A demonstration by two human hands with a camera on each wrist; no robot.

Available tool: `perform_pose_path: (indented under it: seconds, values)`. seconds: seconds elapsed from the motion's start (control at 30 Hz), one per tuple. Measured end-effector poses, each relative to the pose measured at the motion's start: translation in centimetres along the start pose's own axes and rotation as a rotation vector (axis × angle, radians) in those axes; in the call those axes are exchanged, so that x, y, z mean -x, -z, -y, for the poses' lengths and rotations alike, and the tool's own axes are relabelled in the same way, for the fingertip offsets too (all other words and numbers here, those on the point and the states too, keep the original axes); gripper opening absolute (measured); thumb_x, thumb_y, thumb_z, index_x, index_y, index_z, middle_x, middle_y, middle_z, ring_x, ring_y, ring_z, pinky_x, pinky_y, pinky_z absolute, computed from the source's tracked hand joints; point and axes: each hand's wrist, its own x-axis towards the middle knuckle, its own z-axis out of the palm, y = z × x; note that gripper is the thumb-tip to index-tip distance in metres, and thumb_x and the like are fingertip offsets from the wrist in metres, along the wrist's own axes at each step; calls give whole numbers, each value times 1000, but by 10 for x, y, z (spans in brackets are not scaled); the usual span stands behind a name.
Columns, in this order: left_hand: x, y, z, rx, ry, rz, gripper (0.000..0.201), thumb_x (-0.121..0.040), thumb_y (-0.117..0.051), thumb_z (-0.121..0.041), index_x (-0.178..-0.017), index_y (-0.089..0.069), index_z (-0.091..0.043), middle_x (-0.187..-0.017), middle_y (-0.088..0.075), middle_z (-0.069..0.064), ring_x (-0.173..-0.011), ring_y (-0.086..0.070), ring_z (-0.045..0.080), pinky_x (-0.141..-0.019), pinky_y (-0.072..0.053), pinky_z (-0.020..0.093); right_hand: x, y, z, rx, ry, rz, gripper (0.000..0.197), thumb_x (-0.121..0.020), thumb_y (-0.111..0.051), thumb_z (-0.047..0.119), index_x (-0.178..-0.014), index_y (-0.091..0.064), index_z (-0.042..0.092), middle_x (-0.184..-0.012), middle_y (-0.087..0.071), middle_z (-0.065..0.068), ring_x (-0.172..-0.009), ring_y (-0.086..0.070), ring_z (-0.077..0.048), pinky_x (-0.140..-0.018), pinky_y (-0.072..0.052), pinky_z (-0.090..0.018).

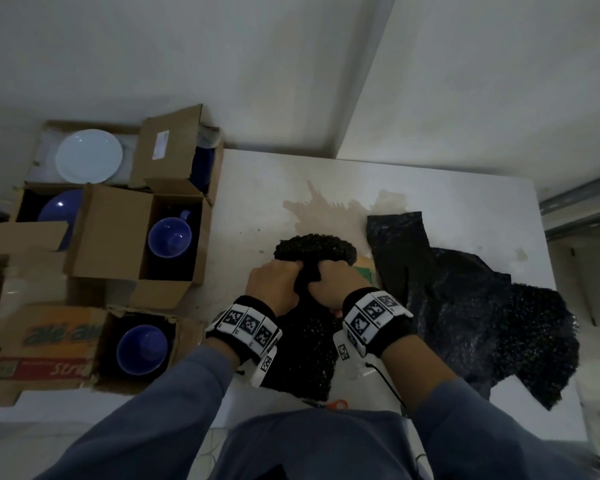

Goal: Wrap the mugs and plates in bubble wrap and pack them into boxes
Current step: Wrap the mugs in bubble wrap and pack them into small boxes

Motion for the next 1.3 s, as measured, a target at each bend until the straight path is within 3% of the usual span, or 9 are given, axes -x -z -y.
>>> perform_pose_path:
  seconds: [0.17,0.27,0.43,0.6,0.83,0.93,1.03,1.17,1.3]
  values:
    - [12,-10,1,44,-23,-187,43,-79,-67,-23,-122,-61,-22,-110,-69,0,-96,-67,26,-67,-57,37,-3,-2,0,14,9,-29,28,-92,-51,29,-110,-57,9,-104,-62,-13,-88,-64,-32,-78,-57,-41]
    - [11,-5,-5,-44,-16,-154,36,-84,-62,-23,-120,-57,-20,-107,-67,0,-95,-64,25,-62,-50,33,-6,-6,-2,58,13,-23,33,-91,-54,33,-114,-57,9,-111,-62,-14,-97,-62,-32,-79,-54,-37]
    - [3,-2,-7,-90,7,-59,33,-89,-57,-24,-122,-53,-19,-106,-65,6,-98,-62,28,-63,-39,32,-5,-1,-8,61,37,-84,26,-90,-53,35,-102,-59,12,-99,-61,-10,-92,-61,-31,-77,-54,-38]
    - [0,2,-3,-50,-5,-94,23,-89,-57,-33,-108,-58,-21,-101,-64,2,-91,-64,26,-62,-40,31,-8,-8,-7,61,37,-68,27,-90,-54,32,-105,-60,11,-102,-64,-12,-90,-63,-31,-76,-55,-37]
    - [1,-3,1,-86,48,-6,27,-88,-56,-34,-109,-60,-18,-104,-64,8,-92,-65,29,-68,-43,33,-4,-3,-8,10,22,-129,34,-88,-56,39,-105,-61,11,-102,-62,-11,-94,-62,-31,-76,-51,-36]
    - [0,3,0,-46,40,-29,23,-89,-56,-34,-105,-62,-19,-101,-65,6,-90,-64,29,-70,-48,34,-7,-8,-5,21,17,-97,40,-85,-58,44,-110,-59,12,-106,-63,-11,-96,-63,-31,-75,-50,-34]
    - [-1,10,-4,-76,28,-78,22,-91,-54,-34,-105,-62,-19,-100,-64,6,-92,-63,29,-67,-42,33,-7,-12,-6,28,20,-63,41,-84,-57,45,-111,-60,13,-105,-65,-12,-95,-64,-31,-77,-53,-36]
    - [-5,9,-5,-127,20,31,24,-90,-54,-30,-107,-61,-15,-104,-63,10,-92,-64,32,-69,-43,35,-3,-5,-10,33,26,-82,33,-85,-58,41,-102,-62,13,-96,-64,-9,-87,-62,-29,-72,-51,-35]
    - [-4,14,-4,-124,25,-5,23,-90,-53,-30,-106,-62,-15,-103,-64,9,-93,-63,31,-67,-38,32,-5,-7,-8,56,21,-89,30,-86,-57,38,-103,-62,13,-99,-65,-10,-88,-62,-30,-68,-47,-32]
